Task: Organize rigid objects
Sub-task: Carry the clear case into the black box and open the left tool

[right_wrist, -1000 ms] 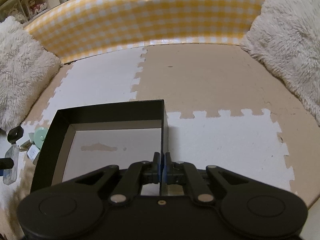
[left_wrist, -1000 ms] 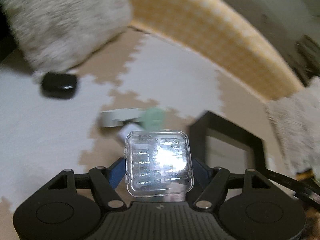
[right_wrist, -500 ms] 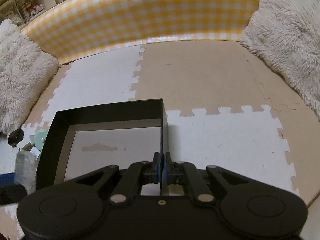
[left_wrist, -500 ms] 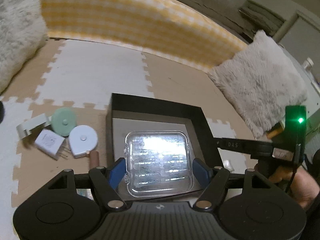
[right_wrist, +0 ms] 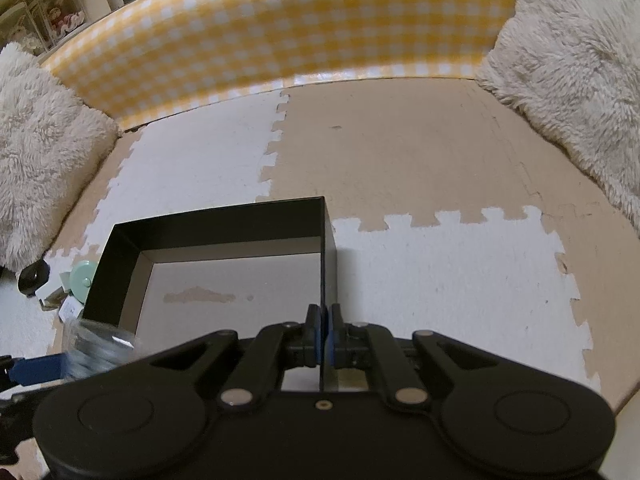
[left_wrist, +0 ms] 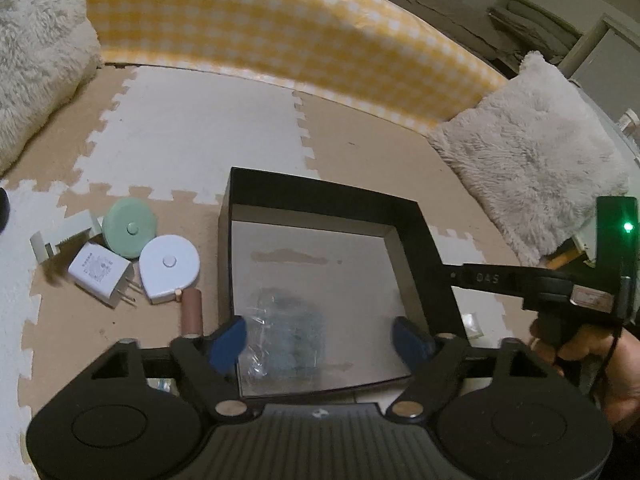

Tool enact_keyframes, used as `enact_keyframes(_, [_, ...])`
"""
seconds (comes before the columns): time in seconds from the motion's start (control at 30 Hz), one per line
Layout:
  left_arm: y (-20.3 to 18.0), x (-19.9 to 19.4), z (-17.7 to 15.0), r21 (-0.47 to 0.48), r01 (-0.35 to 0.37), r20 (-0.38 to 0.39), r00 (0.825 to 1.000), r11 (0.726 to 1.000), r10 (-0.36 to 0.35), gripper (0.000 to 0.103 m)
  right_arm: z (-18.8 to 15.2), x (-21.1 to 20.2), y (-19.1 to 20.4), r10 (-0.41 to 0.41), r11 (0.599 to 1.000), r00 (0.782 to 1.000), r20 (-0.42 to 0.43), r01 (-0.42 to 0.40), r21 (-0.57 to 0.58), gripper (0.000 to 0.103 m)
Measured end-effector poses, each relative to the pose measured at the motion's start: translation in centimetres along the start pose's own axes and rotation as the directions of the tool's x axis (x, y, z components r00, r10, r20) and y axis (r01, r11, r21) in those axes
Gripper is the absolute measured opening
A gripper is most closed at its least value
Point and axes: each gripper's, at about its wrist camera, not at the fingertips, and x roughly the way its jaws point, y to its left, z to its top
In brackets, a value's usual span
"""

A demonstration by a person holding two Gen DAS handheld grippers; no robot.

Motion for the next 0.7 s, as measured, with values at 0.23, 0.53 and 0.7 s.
enact_keyframes(0.23, [0.2, -1.2, -0.1, 0.014, -0.007, -0.008, 1.000, 1.000, 0.008, 0.094, 0.0, -0.1, 0.2, -0.004, 1.000, 1.000, -0.006, 0.004, -0.001, 0.004])
enact_keyframes(0.53, [2.1, -3.2, 0.2, 0.037, -0.062, 0.017, 0.998, 0.997, 0.061, 0.103, 0.0, -0.1, 0.1, -0.003, 1.000, 1.000, -0.013, 0.003, 0.001, 0.004])
enact_keyframes(0.7, [3.8, -4.4, 0.3, 0.057, -0.102, 0.037, 0.994, 0.993, 0.100, 0.103, 0.0, -0.1, 0.0, 0.001, 1.000, 1.000, -0.012, -0.001, 0.010, 0.004])
